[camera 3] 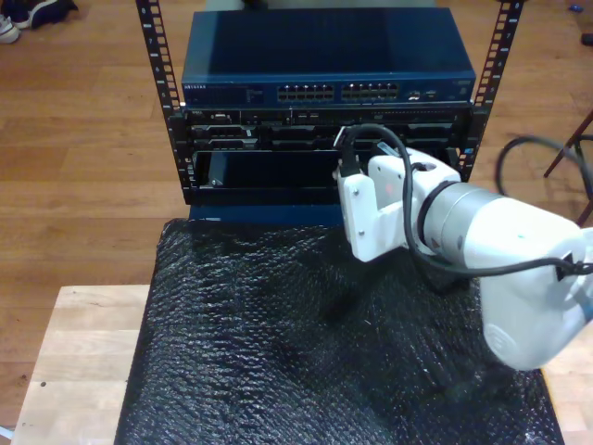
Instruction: Grab the cable and plug it in
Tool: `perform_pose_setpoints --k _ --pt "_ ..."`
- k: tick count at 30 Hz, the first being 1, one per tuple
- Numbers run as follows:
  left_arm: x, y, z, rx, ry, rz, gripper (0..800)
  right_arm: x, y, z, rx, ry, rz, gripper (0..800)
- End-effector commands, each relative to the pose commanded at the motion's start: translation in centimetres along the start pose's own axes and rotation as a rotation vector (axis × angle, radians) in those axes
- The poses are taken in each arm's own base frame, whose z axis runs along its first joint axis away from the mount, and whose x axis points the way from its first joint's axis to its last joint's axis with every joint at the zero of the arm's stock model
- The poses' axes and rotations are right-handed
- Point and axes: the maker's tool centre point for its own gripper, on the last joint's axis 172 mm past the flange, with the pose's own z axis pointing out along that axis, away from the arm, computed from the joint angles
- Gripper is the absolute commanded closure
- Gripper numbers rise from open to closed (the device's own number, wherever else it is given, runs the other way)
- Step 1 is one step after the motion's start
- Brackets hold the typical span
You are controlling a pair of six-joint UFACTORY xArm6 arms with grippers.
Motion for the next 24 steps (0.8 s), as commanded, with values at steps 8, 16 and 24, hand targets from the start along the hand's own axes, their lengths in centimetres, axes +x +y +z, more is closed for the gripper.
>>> perform_pose_setpoints --k 8,16,24 --pt "0.0 0.0 0.0 0.001 -0.002 0.000 0 -3.5 1.7 0.7 -0.145 -0.070 0.126 800" --pt "0.0 0.0 0.0 0.000 0.000 0.000 0 -7.1 2.9 -0.2 -0.209 -0.184 0.135 800" --pt "0.0 0.0 0.0 0.001 0.000 0.000 0 -7.6 3.5 0.3 -0.339 -0.182 0.139 800"
